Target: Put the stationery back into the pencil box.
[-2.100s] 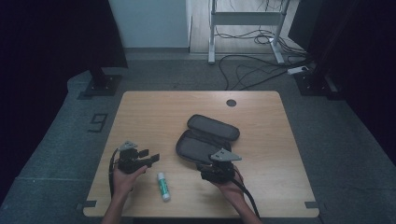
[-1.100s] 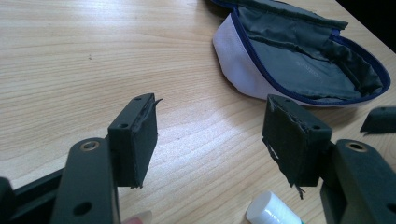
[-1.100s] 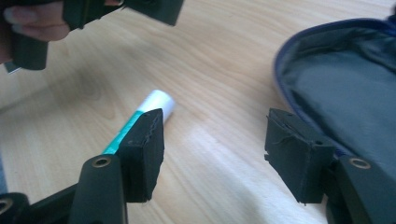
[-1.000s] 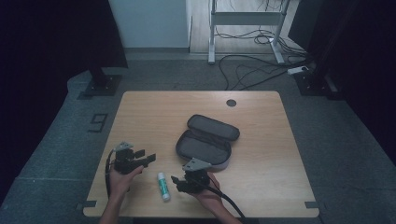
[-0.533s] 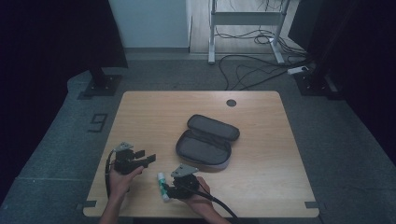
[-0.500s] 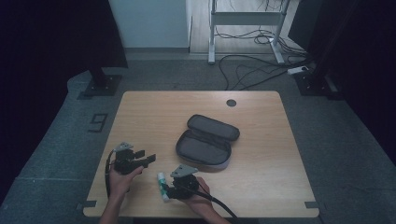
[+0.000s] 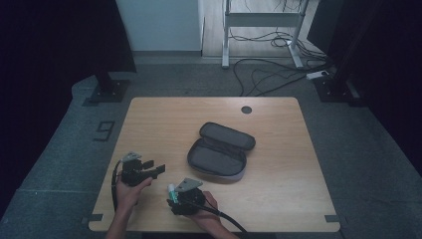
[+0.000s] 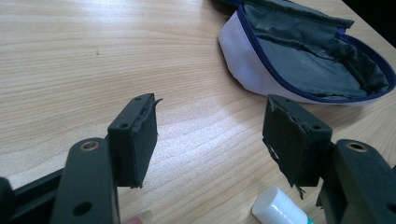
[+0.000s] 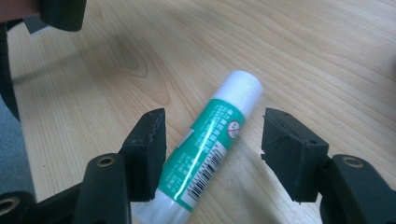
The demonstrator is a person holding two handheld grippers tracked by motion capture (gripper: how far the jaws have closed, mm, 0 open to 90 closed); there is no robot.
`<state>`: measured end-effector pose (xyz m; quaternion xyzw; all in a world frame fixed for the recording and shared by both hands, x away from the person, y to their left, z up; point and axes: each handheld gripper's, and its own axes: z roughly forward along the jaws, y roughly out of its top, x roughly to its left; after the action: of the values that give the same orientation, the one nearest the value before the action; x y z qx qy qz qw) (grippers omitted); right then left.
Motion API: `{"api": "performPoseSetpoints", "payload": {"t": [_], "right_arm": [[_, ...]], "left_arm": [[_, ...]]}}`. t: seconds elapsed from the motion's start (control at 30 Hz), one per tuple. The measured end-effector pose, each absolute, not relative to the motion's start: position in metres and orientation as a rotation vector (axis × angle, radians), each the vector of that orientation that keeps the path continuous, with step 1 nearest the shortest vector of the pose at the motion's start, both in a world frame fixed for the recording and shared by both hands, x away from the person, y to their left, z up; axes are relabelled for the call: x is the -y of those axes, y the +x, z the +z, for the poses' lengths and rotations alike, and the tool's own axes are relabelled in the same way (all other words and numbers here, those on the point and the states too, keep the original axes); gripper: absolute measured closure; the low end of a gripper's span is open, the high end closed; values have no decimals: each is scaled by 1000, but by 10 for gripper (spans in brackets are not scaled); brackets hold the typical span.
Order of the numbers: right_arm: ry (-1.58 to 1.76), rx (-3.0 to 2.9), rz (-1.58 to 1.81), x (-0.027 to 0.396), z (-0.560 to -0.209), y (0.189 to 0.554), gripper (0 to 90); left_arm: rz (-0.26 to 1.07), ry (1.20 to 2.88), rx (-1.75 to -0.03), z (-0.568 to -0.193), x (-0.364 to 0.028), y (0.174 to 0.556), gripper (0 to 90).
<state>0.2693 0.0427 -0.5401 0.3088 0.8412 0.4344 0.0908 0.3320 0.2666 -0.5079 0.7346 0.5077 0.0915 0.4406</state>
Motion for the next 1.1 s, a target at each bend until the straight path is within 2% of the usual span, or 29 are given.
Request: {"api": "performPoseSetpoints", "payload": {"t": [0.17, 0.43, 0.77, 1.1], "right_arm": [[899, -2516, 1237, -51, -544, 269, 396], [901, -2520, 1197, -53, -547, 271, 468], [897, -2506, 1146, -46, -547, 274, 630], [888, -2524, 1212, -37, -545, 277, 645]], "left_arm": [[227, 1823, -1264, -509, -267, 332, 357], [230, 1812, -1268, -508, -270, 332, 360], [235, 1793, -1280, -507, -275, 332, 360], [235, 1797, -1284, -509, -275, 333, 361]]}}
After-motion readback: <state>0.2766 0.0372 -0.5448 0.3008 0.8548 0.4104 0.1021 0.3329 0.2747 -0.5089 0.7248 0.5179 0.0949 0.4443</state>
